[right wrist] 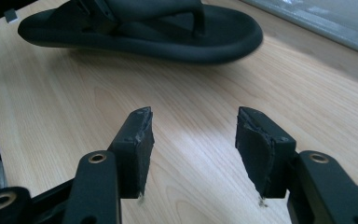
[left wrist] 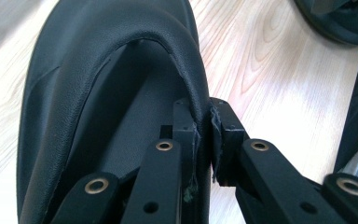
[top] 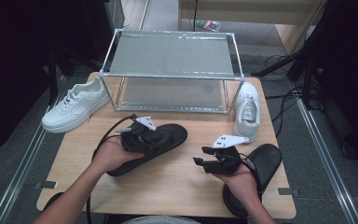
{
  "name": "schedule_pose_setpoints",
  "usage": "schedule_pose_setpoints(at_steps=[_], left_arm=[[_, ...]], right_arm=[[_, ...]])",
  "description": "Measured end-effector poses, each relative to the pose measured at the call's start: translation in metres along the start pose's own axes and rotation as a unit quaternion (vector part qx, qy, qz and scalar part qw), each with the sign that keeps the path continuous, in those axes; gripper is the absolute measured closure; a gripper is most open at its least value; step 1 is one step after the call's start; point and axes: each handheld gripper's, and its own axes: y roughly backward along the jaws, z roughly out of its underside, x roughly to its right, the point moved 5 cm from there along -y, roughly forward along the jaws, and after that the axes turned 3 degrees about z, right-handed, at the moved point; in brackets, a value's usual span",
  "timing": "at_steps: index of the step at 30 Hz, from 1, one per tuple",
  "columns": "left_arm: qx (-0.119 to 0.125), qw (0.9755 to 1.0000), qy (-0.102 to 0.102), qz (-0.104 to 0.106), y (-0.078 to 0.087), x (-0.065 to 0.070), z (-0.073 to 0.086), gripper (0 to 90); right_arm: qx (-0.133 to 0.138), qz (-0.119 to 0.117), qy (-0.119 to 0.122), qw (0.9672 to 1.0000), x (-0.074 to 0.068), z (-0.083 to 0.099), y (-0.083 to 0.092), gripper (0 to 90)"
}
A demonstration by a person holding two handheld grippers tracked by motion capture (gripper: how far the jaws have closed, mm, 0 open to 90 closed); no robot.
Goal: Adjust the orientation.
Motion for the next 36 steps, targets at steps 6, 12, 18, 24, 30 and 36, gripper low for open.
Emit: schedule_pose_setpoints(at_steps=[6, 12, 18, 24, 30, 36], left_arm=[[-0.013, 0.9998, -0.012, 0.005, -0.022, 0.010, -0.014, 82.6], [-0.023, 0.9996, -0.009, 0.010, -0.039, 0.009, -0.017, 82.5], [-0.027, 0.9995, -0.012, 0.009, -0.063, 0.006, -0.015, 82.3], [-0.018, 0.9996, -0.015, 0.018, -0.067, 0.007, -0.014, 72.1], [0.018, 0.9993, -0.018, 0.028, -0.048, 0.004, -0.014, 55.3], [0.046, 0.9986, 0.000, 0.025, -0.024, -0.004, -0.004, 48.8]], right_arm=[[-0.002, 0.008, -0.005, 1.0000, 0.001, 0.005, 0.003, 47.6], [-0.002, 0.011, -0.013, 0.9998, 0.002, 0.007, 0.005, 47.6], [-0.002, 0.010, -0.020, 0.9997, 0.002, 0.007, 0.001, 47.6], [-0.006, 0.011, -0.014, 0.9998, 0.000, 0.007, -0.003, 47.7], [-0.008, 0.013, -0.016, 0.9997, 0.001, 0.007, -0.006, 47.7], [-0.004, 0.008, -0.015, 0.9998, 0.001, 0.004, -0.012, 47.7]])
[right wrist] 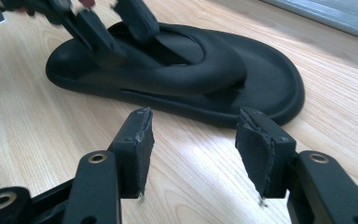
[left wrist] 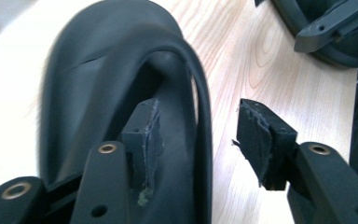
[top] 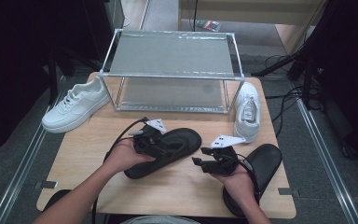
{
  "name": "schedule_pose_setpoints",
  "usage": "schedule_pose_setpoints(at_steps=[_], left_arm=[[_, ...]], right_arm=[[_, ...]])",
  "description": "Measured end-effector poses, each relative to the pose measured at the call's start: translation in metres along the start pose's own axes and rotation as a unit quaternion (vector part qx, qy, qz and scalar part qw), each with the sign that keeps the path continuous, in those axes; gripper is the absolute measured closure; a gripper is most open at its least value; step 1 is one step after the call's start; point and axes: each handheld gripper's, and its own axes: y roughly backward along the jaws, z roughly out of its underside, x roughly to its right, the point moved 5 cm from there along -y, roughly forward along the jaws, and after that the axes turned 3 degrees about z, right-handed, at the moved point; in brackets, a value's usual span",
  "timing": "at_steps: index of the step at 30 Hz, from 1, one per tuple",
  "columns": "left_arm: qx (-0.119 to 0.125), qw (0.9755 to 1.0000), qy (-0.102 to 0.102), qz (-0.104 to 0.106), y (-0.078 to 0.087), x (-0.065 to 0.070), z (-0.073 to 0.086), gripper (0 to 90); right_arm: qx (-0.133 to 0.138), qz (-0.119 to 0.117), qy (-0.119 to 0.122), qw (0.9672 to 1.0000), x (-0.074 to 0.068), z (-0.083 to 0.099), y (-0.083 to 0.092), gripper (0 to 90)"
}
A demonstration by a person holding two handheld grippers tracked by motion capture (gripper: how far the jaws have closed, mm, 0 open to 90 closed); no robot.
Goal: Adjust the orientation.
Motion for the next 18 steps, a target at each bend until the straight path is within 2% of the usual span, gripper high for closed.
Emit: schedule_pose_setpoints(at_steps=[2, 11, 16, 18], left_arm=[[0.009, 0.9999, 0.007, -0.003, 0.009, -0.005, 0.006, 47.6], [0.019, 0.9987, 0.033, -0.033, 0.034, -0.026, 0.032, 49.1], [0.018, 0.9977, 0.045, -0.046, 0.044, -0.037, 0.045, 59.9], [0.012, 0.9973, 0.052, -0.052, 0.046, -0.043, 0.049, 68.0]], right_arm=[[-0.001, -0.002, 0.004, 1.0000, -0.002, -0.002, -0.003, 47.8], [-0.003, -0.020, 0.013, 0.9997, -0.007, -0.010, -0.019, 49.5], [-0.005, -0.026, 0.017, 0.9995, -0.010, -0.014, -0.026, 49.5], [-0.004, -0.026, 0.017, 0.9995, -0.010, -0.016, -0.028, 49.6]])
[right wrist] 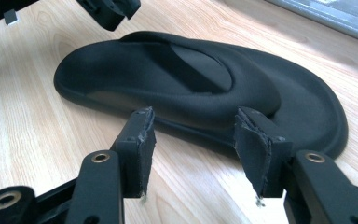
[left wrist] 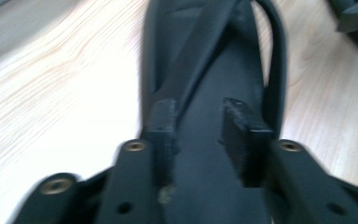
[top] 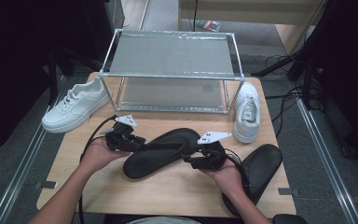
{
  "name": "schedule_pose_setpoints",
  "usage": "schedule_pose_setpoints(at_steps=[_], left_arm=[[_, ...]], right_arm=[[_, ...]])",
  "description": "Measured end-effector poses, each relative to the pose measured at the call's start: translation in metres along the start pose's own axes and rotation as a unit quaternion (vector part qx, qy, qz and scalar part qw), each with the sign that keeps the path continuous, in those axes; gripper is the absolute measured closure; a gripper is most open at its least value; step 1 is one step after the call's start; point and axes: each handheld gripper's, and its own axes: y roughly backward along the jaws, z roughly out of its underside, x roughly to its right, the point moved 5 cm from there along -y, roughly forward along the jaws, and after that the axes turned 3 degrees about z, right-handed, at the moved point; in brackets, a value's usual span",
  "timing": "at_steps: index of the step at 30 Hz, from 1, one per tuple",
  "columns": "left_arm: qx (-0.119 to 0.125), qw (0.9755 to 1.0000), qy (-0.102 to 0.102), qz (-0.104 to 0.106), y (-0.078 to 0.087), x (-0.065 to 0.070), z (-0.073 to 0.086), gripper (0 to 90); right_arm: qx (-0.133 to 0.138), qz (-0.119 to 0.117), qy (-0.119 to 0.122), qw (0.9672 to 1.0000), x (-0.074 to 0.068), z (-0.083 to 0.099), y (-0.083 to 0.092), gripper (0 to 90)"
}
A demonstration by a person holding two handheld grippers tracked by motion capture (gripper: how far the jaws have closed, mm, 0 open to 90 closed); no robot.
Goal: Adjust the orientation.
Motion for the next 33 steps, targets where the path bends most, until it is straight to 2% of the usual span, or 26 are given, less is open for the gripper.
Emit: schedule_pose_setpoints(at_steps=[3, 4, 7, 9, 13, 15, 19, 28, 33], left_arm=[[-0.004, 0.9998, 0.008, -0.017, 0.002, -0.010, 0.005, 80.8], [-0.004, 0.9997, 0.016, -0.017, 0.002, -0.013, 0.006, 85.1], [-0.003, 0.9995, 0.026, -0.019, 0.002, -0.020, 0.009, 90.0], [-0.008, 0.9993, 0.032, -0.019, -0.001, -0.024, 0.012, 90.0], [-0.015, 0.9992, 0.037, -0.010, -0.009, -0.025, 0.014, 90.0], [-0.018, 0.9991, 0.036, -0.010, -0.012, -0.025, 0.014, 90.0], [-0.023, 0.9992, 0.031, -0.012, -0.015, -0.024, 0.014, 90.0], [-0.022, 0.9991, 0.036, -0.003, -0.016, -0.022, 0.016, 90.0], [-0.029, 0.9993, 0.023, 0.008, -0.018, -0.014, 0.017, 90.0]], right_arm=[[0.000, -0.004, -0.001, 1.0000, -0.002, -0.003, -0.005, 52.0], [0.000, -0.007, 0.000, 1.0000, -0.003, -0.003, -0.007, 52.1], [-0.003, -0.011, 0.001, 0.9999, -0.005, -0.004, -0.013, 54.5], [-0.002, -0.015, -0.003, 0.9999, -0.007, -0.005, -0.015, 61.2], [-0.002, -0.020, -0.006, 0.9998, -0.010, -0.005, -0.018, 83.6], [-0.005, -0.017, -0.001, 0.9998, -0.011, -0.004, -0.021, 88.9], [-0.020, -0.010, -0.004, 0.9997, -0.011, 0.000, -0.029, 90.0], [-0.017, -0.008, -0.005, 0.9998, -0.011, 0.000, -0.029, 90.0], [-0.021, -0.004, -0.001, 0.9998, -0.007, 0.001, -0.027, 90.0]])
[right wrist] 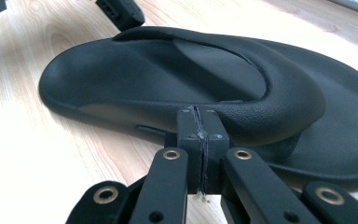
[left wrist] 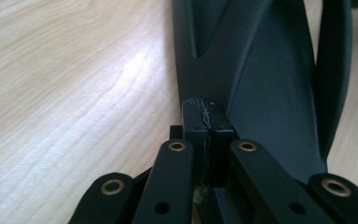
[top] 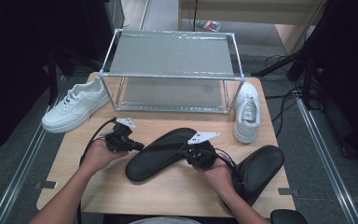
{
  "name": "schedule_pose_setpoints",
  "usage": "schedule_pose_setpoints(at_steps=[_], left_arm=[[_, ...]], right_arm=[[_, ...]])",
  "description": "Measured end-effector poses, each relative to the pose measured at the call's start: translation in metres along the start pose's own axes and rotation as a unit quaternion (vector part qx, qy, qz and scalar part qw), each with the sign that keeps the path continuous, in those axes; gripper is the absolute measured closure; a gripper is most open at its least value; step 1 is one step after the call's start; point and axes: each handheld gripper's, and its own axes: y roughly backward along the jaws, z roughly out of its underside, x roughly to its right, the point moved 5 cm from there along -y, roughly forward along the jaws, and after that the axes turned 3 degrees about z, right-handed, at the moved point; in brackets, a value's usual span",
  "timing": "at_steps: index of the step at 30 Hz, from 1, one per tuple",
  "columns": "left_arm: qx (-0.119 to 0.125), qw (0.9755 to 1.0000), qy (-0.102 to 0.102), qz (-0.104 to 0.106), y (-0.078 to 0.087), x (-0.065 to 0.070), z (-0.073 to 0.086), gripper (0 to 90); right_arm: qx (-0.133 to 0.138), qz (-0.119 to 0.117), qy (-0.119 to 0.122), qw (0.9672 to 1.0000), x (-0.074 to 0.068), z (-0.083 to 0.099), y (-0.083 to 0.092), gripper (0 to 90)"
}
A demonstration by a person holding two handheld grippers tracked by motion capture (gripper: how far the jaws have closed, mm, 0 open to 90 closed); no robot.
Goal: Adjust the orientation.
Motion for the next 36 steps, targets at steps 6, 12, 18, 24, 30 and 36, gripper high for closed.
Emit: schedule_pose_setpoints(at_steps=[6, 12, 18, 24, 30, 36], left_arm=[[-0.008, 0.9998, -0.019, 0.003, -0.002, 0.009, 0.001, 90.0], [-0.012, 0.9995, -0.022, 0.022, -0.005, 0.016, 0.002, 90.0], [-0.018, 0.9983, -0.033, 0.045, -0.011, 0.029, 0.002, 90.0], [-0.026, 0.9965, -0.042, 0.067, -0.018, 0.041, 0.001, 90.0], [-0.036, 0.9945, -0.058, 0.080, -0.025, 0.055, -0.003, 90.0], [-0.040, 0.9921, -0.074, 0.092, -0.034, 0.069, -0.007, 90.0]], right_arm=[[-0.003, 0.005, -0.010, 0.9999, 0.003, 0.001, 0.002, 90.0], [-0.002, 0.010, -0.022, 0.9997, 0.007, 0.001, 0.004, 90.0], [-0.003, 0.019, -0.047, 0.9987, 0.016, 0.002, 0.007, 90.0], [-0.002, 0.029, -0.066, 0.9974, 0.023, 0.002, 0.009, 90.0], [0.001, 0.043, -0.077, 0.9961, 0.029, 0.003, 0.012, 90.0], [0.001, 0.056, -0.083, 0.9949, 0.036, 0.003, 0.015, 90.0]])
